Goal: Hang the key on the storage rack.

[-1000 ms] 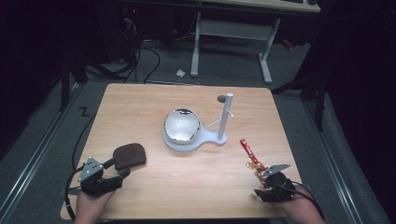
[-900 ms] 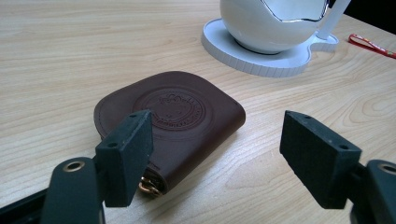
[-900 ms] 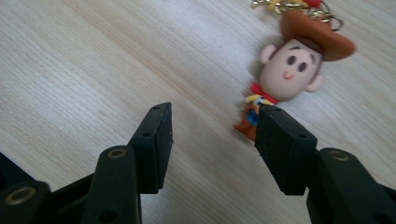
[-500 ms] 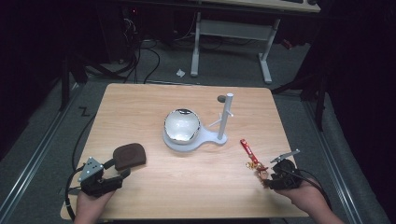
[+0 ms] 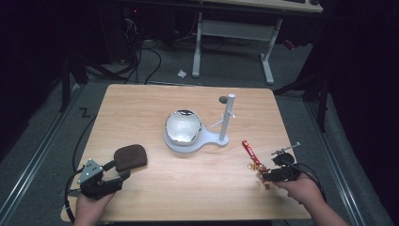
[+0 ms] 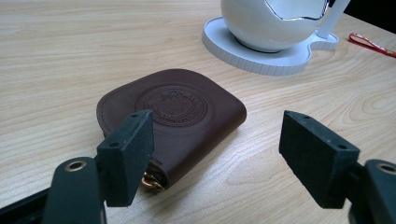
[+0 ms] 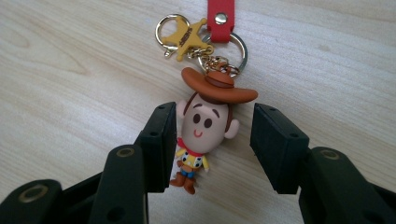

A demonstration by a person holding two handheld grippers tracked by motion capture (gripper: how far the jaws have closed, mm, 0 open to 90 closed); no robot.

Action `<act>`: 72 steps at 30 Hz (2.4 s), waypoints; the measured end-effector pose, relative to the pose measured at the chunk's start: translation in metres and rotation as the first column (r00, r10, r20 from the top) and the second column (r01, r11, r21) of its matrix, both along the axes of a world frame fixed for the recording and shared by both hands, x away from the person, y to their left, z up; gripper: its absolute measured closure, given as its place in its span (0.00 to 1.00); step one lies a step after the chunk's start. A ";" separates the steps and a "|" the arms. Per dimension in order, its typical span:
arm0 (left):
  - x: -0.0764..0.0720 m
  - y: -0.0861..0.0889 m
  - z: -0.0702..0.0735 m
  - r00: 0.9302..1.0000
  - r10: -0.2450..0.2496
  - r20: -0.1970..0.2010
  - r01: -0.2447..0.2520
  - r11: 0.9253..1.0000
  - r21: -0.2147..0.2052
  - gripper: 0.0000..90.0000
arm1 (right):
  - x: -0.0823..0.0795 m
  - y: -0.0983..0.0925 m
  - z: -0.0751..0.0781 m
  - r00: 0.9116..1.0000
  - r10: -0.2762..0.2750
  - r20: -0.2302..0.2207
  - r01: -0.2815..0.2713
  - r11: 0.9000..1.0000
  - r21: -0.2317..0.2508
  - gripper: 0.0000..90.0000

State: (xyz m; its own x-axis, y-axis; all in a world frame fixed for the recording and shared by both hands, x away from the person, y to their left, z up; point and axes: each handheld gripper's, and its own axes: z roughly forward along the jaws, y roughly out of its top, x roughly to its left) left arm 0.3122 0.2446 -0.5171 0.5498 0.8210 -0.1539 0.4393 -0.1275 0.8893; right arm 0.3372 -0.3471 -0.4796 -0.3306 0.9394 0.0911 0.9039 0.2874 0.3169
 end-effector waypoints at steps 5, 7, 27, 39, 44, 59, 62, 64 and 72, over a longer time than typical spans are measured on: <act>-0.001 -0.002 0.000 1.000 -0.007 0.004 0.007 1.000 0.010 0.31 | 0.005 -0.004 -0.004 0.999 -0.027 -0.025 0.028 0.999 0.026 0.58; -0.001 -0.001 0.001 1.000 -0.003 0.007 0.003 1.000 0.011 0.31 | 0.007 -0.005 -0.006 0.998 -0.048 -0.037 0.050 0.998 0.049 0.59; -0.001 0.000 0.001 1.000 -0.005 0.007 0.005 1.000 0.001 0.31 | 0.007 0.020 -0.004 0.994 0.082 -0.066 -0.088 0.992 -0.089 0.74; 0.000 -0.001 0.000 1.000 -0.008 0.003 0.008 1.000 0.005 0.31 | -0.003 0.012 0.032 0.993 0.099 -0.066 -0.108 0.983 -0.147 0.74; 0.000 -0.001 0.000 1.000 -0.009 0.003 0.009 1.000 0.007 0.31 | -0.005 0.011 0.048 0.993 0.106 -0.057 -0.114 0.982 -0.153 0.74; 0.000 0.000 -0.001 1.000 -0.009 0.001 0.009 1.000 0.005 0.31 | -0.004 0.028 0.090 0.985 0.168 -0.041 -0.173 0.970 -0.172 0.74; 0.000 0.000 -0.001 1.000 -0.010 0.002 0.010 1.000 0.003 0.31 | -0.003 0.031 0.100 0.984 0.177 -0.028 -0.179 0.968 -0.176 0.74; 0.001 0.000 -0.001 1.000 -0.011 0.001 0.011 1.000 0.005 0.31 | -0.003 0.032 0.107 0.984 0.179 -0.016 -0.179 0.969 -0.172 0.74; 0.002 0.001 -0.001 1.000 -0.011 0.002 0.011 1.000 0.000 0.31 | -0.001 0.041 0.134 0.980 0.198 0.018 -0.191 0.962 -0.195 0.74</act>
